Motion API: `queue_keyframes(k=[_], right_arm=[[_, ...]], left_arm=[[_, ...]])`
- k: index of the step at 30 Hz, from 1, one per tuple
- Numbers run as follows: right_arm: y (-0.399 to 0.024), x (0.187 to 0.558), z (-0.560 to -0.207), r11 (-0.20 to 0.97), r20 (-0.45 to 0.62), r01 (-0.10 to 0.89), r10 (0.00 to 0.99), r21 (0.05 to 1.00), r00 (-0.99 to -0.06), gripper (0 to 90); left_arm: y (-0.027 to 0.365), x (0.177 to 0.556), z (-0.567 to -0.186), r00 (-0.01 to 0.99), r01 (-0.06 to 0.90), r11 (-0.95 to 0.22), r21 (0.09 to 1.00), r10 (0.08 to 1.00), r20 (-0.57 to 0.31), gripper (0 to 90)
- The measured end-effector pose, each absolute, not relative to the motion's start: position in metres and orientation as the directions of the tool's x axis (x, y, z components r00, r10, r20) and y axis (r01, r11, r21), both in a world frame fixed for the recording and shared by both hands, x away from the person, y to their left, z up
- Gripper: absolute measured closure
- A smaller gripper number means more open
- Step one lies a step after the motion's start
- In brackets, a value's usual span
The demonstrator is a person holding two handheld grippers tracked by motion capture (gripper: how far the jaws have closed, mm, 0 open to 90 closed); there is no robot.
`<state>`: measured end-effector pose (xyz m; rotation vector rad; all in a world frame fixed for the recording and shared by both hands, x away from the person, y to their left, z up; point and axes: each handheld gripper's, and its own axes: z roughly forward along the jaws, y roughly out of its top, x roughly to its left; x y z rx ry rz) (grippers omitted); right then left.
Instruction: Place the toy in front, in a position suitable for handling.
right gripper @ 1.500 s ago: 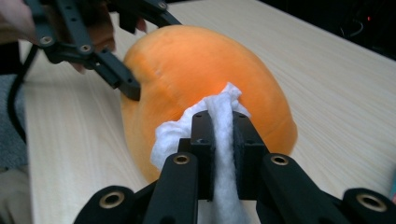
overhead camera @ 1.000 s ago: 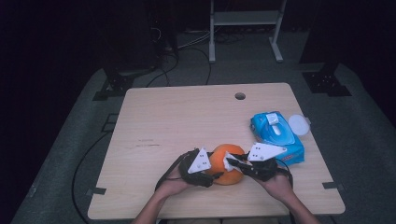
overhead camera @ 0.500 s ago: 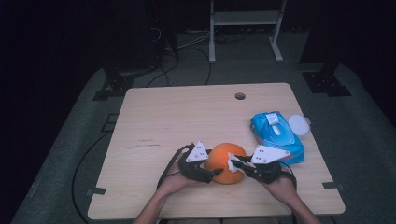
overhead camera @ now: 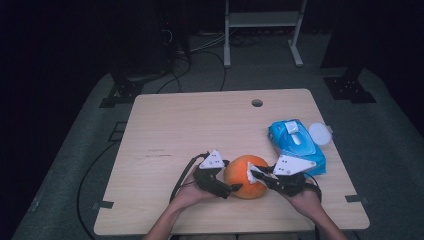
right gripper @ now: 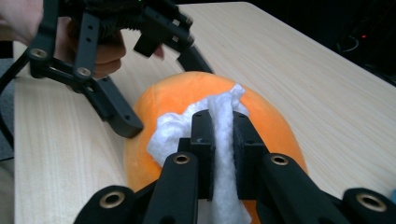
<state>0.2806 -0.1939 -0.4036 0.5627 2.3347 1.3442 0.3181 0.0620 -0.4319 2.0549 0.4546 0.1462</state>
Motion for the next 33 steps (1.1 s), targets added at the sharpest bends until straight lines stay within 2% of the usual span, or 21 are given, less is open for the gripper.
queue_keyframes(k=[2, 4, 9, 11, 17, 20, 23, 27, 30, 33], right_arm=[[-0.194, 0.279, -0.401, 0.465, -0.141, 0.147, 0.529, 0.873, -0.837, 80.6], [-0.192, 0.277, -0.396, 0.453, -0.142, 0.137, 0.529, 0.881, -0.837, 80.5], [-0.164, 0.265, -0.388, 0.496, -0.192, 0.063, 0.448, 0.866, -0.873, 80.5], [-0.157, 0.266, -0.387, 0.513, -0.206, 0.049, 0.429, 0.857, -0.879, 80.5], [-0.179, 0.274, -0.384, 0.503, -0.206, 0.100, 0.517, 0.858, -0.831, 80.5], [-0.198, 0.276, -0.386, 0.499, -0.187, 0.141, 0.550, 0.855, -0.814, 80.5], [-0.207, 0.271, -0.388, 0.492, -0.176, 0.154, 0.561, 0.857, -0.809, 80.5], [-0.194, 0.262, -0.387, 0.500, -0.177, 0.124, 0.512, 0.857, -0.840, 80.4], [-0.175, 0.261, -0.387, 0.504, -0.175, 0.108, 0.482, 0.857, -0.858, 80.4], [-0.164, 0.266, -0.385, 0.507, -0.183, 0.099, 0.477, 0.856, -0.860, 80.5]], left_arm=[[0.060, 0.314, -0.429, 0.927, 0.224, -0.441, 0.869, 0.373, -0.049, 24.6], [0.059, 0.311, -0.426, 0.927, 0.201, -0.442, 0.874, 0.374, -0.024, 29.3], [0.047, 0.296, -0.421, 0.931, 0.068, -0.523, 0.849, 0.339, 0.134, 32.0], [0.046, 0.293, -0.422, 0.928, 0.042, -0.551, 0.834, 0.331, 0.172, 32.0], [0.049, 0.295, -0.427, 0.934, 0.066, -0.535, 0.842, 0.330, 0.137, 29.8], [0.051, 0.302, -0.428, 0.945, 0.146, -0.458, 0.877, 0.326, 0.014, 19.9], [0.052, 0.306, -0.427, 0.935, 0.200, -0.402, 0.893, 0.350, -0.052, 21.4], [0.047, 0.298, -0.426, 0.932, 0.158, -0.426, 0.891, 0.363, 0.008, 30.5], [0.042, 0.289, -0.423, 0.933, 0.086, -0.488, 0.868, 0.345, 0.101, 32.3], [0.043, 0.287, -0.425, 0.931, 0.067, -0.508, 0.859, 0.341, 0.130, 33.1]])
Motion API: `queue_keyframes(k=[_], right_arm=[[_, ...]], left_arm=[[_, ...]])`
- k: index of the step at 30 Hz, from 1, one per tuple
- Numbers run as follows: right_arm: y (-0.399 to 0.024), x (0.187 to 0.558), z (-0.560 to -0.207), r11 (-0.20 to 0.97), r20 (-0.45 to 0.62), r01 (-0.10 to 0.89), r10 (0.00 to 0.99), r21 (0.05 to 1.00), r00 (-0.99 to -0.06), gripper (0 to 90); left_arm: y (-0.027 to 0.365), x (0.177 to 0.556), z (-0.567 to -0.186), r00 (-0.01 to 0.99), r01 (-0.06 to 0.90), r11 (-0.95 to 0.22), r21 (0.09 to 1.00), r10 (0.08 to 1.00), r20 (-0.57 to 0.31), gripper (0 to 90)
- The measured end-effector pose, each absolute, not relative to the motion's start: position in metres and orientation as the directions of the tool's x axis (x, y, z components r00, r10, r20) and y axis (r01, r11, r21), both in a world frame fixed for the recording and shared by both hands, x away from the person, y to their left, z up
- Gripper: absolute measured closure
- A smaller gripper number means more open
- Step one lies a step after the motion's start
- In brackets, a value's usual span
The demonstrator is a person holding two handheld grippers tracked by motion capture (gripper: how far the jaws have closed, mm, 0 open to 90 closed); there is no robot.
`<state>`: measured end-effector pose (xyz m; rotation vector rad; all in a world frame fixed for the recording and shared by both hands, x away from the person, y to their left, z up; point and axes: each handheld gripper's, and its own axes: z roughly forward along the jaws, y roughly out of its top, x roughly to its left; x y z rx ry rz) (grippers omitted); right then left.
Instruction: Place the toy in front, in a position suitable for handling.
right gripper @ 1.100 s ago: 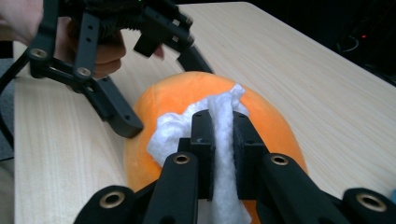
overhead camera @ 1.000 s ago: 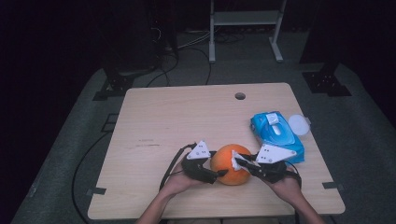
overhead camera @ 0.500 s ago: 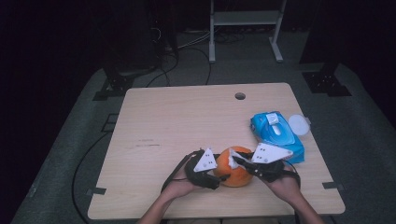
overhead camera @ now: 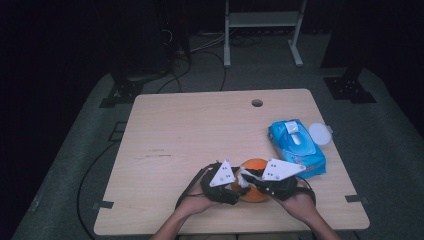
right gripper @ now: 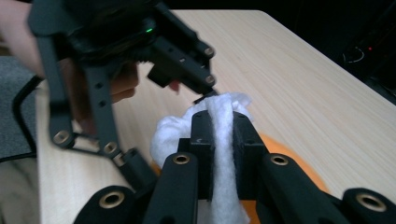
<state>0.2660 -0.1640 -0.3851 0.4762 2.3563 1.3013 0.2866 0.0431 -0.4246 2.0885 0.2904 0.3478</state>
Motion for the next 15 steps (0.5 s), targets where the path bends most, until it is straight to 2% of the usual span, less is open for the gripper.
queue_keyframes(k=[3, 10, 11, 13, 15], right_arm=[[-0.165, 0.271, -0.384, 0.502, -0.172, 0.115, 0.490, 0.857, -0.855, 80.5], [-0.201, 0.279, -0.390, 0.473, -0.144, 0.178, 0.569, 0.863, -0.810, 80.5], [-0.204, 0.279, -0.392, 0.468, -0.131, 0.192, 0.572, 0.862, -0.810, 80.5], [-0.207, 0.278, -0.396, 0.465, -0.126, 0.193, 0.571, 0.864, -0.811, 80.6], [-0.205, 0.277, -0.397, 0.462, -0.127, 0.188, 0.570, 0.867, -0.812, 80.5]], left_arm=[[0.045, 0.288, -0.427, 0.929, 0.066, -0.509, 0.858, 0.344, 0.133, 33.9], [0.051, 0.291, -0.432, 0.936, 0.088, -0.497, 0.863, 0.338, 0.100, 33.4], [0.051, 0.292, -0.431, 0.939, 0.091, -0.491, 0.867, 0.331, 0.089, 31.4], [0.051, 0.295, -0.426, 0.944, 0.111, -0.473, 0.874, 0.325, 0.055, 20.8], [0.053, 0.295, -0.421, 0.948, 0.111, -0.421, 0.900, 0.318, 0.032, 17.2]])
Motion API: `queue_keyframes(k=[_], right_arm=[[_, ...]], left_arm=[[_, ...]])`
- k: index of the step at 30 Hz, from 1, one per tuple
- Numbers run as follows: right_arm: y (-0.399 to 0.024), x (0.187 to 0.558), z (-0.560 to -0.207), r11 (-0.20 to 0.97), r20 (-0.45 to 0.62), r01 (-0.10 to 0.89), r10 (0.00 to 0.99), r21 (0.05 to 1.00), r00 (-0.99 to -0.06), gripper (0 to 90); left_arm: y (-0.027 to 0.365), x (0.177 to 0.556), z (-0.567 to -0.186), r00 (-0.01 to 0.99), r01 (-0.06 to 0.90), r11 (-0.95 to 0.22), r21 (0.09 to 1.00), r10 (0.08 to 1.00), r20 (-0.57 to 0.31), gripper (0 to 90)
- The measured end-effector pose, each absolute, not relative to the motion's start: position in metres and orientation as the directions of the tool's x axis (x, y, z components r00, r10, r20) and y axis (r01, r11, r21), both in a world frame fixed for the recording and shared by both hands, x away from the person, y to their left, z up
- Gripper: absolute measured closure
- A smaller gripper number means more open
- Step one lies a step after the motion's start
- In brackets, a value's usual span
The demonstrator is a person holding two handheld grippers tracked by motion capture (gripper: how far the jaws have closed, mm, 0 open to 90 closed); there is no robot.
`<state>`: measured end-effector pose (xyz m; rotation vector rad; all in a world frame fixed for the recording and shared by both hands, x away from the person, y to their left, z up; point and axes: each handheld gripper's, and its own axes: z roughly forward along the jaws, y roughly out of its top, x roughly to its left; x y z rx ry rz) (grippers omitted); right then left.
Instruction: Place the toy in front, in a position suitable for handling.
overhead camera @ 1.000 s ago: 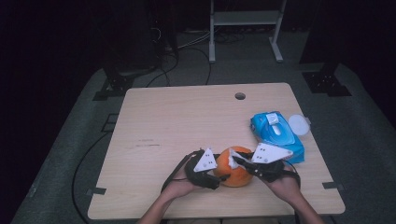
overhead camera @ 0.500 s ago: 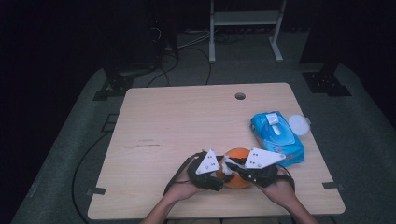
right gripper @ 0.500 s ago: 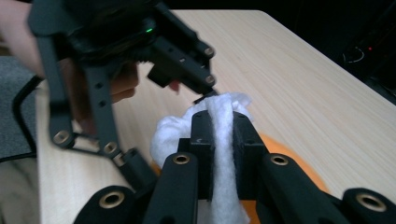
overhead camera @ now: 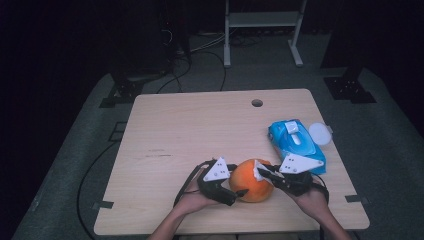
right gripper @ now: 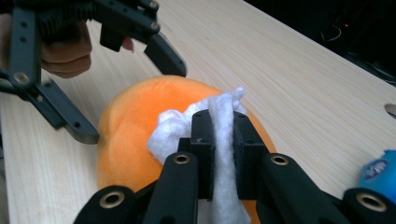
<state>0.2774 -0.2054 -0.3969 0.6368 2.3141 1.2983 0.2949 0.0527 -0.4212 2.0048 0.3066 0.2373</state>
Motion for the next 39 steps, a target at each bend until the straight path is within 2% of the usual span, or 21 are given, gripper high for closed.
queue_keyframes(k=[4, 8, 11, 14, 16, 18, 21, 24, 28, 33, 39], right_arm=[[-0.189, 0.278, -0.396, 0.466, -0.138, 0.163, 0.547, 0.870, -0.826, 80.5], [-0.175, 0.277, -0.399, 0.476, -0.159, 0.138, 0.533, 0.868, -0.831, 80.5], [-0.181, 0.278, -0.403, 0.486, -0.145, 0.160, 0.531, 0.859, -0.835, 80.4], [-0.193, 0.278, -0.410, 0.481, -0.119, 0.191, 0.543, 0.855, -0.832, 80.4], [-0.196, 0.276, -0.412, 0.475, -0.116, 0.190, 0.542, 0.859, -0.832, 80.5], [-0.191, 0.274, -0.411, 0.478, -0.121, 0.179, 0.532, 0.860, -0.838, 80.4], [-0.176, 0.270, -0.408, 0.479, -0.124, 0.150, 0.494, 0.865, -0.861, 80.3], [-0.166, 0.269, -0.407, 0.512, -0.178, 0.117, 0.491, 0.851, -0.853, 80.3], [-0.185, 0.273, -0.410, 0.497, -0.155, 0.159, 0.532, 0.853, -0.833, 80.3], [-0.205, 0.269, -0.422, 0.483, -0.106, 0.218, 0.557, 0.848, -0.823, 80.3], [-0.201, 0.272, -0.415, 0.466, -0.103, 0.210, 0.560, 0.860, -0.822, 80.3]], left_arm=[[0.049, 0.294, -0.424, 0.934, 0.094, -0.462, 0.882, 0.348, 0.083, 17.9], [0.061, 0.301, -0.432, 0.920, 0.142, -0.471, 0.871, 0.386, 0.059, 26.1], [0.070, 0.306, -0.437, 0.913, 0.184, -0.475, 0.861, 0.408, 0.030, 29.3], [0.074, 0.306, -0.436, 0.919, 0.191, -0.466, 0.864, 0.395, 0.009, 29.0], [0.073, 0.306, -0.430, 0.926, 0.182, -0.451, 0.874, 0.379, 0.003, 22.1], [0.072, 0.304, -0.423, 0.930, 0.152, -0.414, 0.898, 0.368, 0.012, 19.8], [0.067, 0.302, -0.422, 0.925, 0.130, -0.455, 0.881, 0.375, 0.057, 21.9], [0.075, 0.307, -0.429, 0.918, 0.179, -0.436, 0.882, 0.395, 0.009, 24.8], [0.080, 0.311, -0.435, 0.911, 0.203, -0.430, 0.880, 0.413, -0.008, 28.6], [0.079, 0.312, -0.436, 0.914, 0.199, -0.435, 0.878, 0.405, -0.006, 29.0], [0.073, 0.306, -0.436, 0.925, 0.157, -0.457, 0.875, 0.379, 0.032, 31.7]])
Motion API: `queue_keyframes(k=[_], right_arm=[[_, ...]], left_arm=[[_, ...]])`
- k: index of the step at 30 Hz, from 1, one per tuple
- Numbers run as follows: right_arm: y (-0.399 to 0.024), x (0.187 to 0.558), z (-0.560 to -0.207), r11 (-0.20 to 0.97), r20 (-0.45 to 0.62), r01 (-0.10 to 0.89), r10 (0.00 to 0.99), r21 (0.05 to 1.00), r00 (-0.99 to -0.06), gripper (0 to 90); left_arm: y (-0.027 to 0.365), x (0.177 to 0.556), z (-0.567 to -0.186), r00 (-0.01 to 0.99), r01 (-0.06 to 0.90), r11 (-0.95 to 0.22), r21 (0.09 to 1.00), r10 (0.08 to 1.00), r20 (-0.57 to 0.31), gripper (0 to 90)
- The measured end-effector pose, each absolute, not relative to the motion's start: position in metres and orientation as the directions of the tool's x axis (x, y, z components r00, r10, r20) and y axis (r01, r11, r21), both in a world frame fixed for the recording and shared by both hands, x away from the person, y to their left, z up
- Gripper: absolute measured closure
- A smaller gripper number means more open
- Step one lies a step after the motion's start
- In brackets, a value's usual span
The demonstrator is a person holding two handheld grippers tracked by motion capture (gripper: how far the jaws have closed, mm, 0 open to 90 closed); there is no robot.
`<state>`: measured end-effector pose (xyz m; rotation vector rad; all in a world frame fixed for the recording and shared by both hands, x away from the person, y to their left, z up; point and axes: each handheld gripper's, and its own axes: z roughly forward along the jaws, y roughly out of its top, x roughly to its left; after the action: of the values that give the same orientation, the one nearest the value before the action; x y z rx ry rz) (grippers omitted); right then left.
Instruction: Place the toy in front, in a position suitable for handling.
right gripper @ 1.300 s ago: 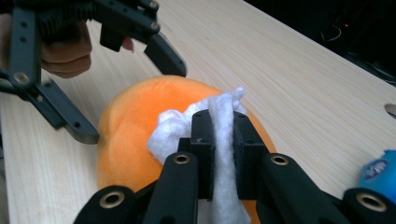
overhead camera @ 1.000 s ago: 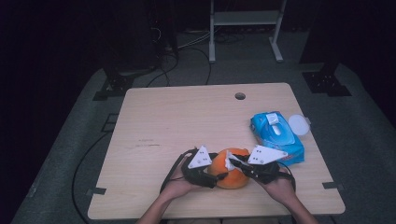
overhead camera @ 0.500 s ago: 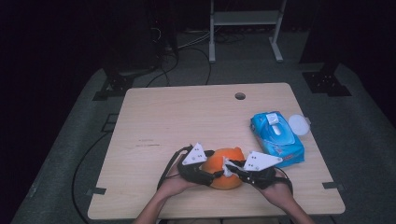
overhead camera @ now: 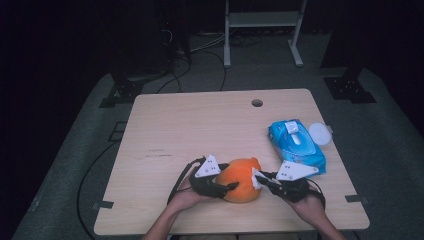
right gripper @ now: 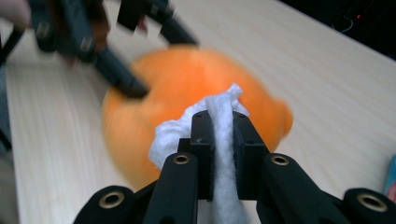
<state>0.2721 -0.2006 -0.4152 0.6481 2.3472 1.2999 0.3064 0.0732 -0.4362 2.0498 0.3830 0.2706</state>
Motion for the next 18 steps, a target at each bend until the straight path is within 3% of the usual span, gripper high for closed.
queue_keyframes(k=[8, 13, 18], right_arm=[[-0.199, 0.303, -0.413, 0.380, -0.024, 0.249, 0.586, 0.891, -0.810, 80.3], [-0.220, 0.295, -0.428, 0.377, 0.014, 0.311, 0.617, 0.872, -0.787, 80.3], [-0.226, 0.284, -0.432, 0.384, 0.034, 0.329, 0.605, 0.863, -0.795, 80.3]], left_arm=[[0.078, 0.309, -0.438, 0.922, 0.175, -0.445, 0.879, 0.387, 0.012, 31.1], [0.079, 0.313, -0.439, 0.913, 0.213, -0.423, 0.881, 0.407, -0.026, 26.2], [0.076, 0.309, -0.439, 0.929, 0.174, -0.440, 0.881, 0.371, 0.002, 28.0]])
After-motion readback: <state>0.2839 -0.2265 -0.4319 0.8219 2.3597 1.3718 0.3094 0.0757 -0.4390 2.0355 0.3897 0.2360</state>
